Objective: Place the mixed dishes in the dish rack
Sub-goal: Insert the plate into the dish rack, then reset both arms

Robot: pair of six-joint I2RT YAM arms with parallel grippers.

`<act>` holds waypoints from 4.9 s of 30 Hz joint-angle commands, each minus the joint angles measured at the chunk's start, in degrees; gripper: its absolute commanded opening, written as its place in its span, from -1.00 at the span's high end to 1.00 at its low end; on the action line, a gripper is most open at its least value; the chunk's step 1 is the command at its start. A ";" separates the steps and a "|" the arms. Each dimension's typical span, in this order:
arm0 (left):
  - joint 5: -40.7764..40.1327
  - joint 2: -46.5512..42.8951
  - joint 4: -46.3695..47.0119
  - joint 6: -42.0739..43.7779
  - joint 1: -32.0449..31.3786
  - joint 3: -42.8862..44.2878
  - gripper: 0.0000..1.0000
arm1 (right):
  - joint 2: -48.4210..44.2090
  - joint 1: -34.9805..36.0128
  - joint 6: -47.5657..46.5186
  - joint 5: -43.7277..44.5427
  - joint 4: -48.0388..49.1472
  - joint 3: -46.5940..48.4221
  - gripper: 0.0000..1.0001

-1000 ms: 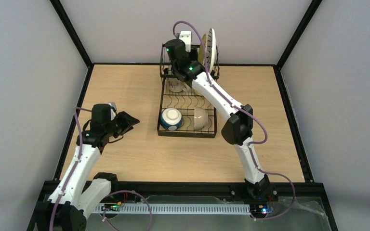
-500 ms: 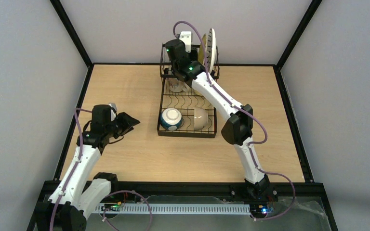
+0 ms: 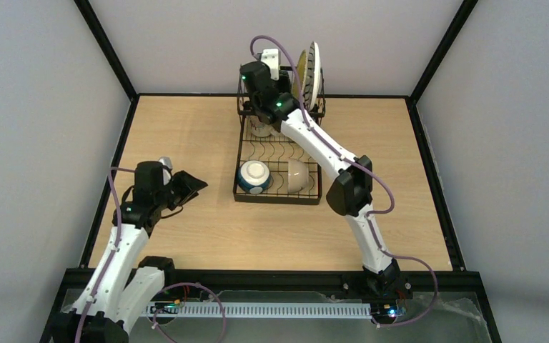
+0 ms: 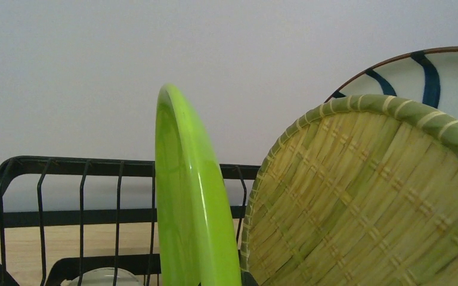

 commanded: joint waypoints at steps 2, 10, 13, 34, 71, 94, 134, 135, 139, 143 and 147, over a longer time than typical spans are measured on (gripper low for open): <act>1.23 -1.67 -0.53 0.27 -0.23 -1.58 -0.98 | 2.49 1.59 -3.61 2.35 0.77 2.55 1.00; 2.23 -1.83 -0.09 1.34 -0.17 -1.71 -0.98 | 3.05 2.59 -4.99 3.73 2.23 3.36 1.00; 2.58 -1.84 0.03 1.51 -0.21 -1.99 -0.98 | 3.37 3.07 -4.95 4.07 2.22 3.56 1.00; 2.15 -4.65 -3.74 3.07 -1.53 -3.64 -0.98 | 2.99 4.59 6.27 5.49 -10.16 3.14 0.53; 1.85 -10.57 -5.94 0.59 -2.38 -2.94 -0.98 | -12.81 9.51 12.11 -0.50 -19.40 -0.34 -0.57; -10.41 10.91 -3.45 -4.17 -4.33 32.99 -0.98 | -37.41 7.02 2.02 2.86 -7.28 -5.60 -0.66; -47.10 48.89 11.79 28.79 -12.71 42.49 -0.98 | -39.08 -38.62 10.96 -27.47 8.45 -53.68 -0.99; -47.18 48.07 12.74 29.15 -12.71 41.37 -0.98 | -39.77 -38.62 10.55 -27.00 9.37 -55.10 -0.99; -47.24 45.41 17.86 30.74 -12.69 36.73 -0.98 | -42.97 -38.62 8.89 -26.81 13.58 -59.39 -0.99; -46.72 43.17 22.17 32.32 -12.62 32.66 -0.98 | -44.25 -38.62 8.31 -26.00 14.98 -60.73 -0.99; -46.38 41.80 24.09 33.04 -12.29 30.17 -0.98 | -45.23 -38.62 7.81 -27.06 16.00 -62.01 -0.99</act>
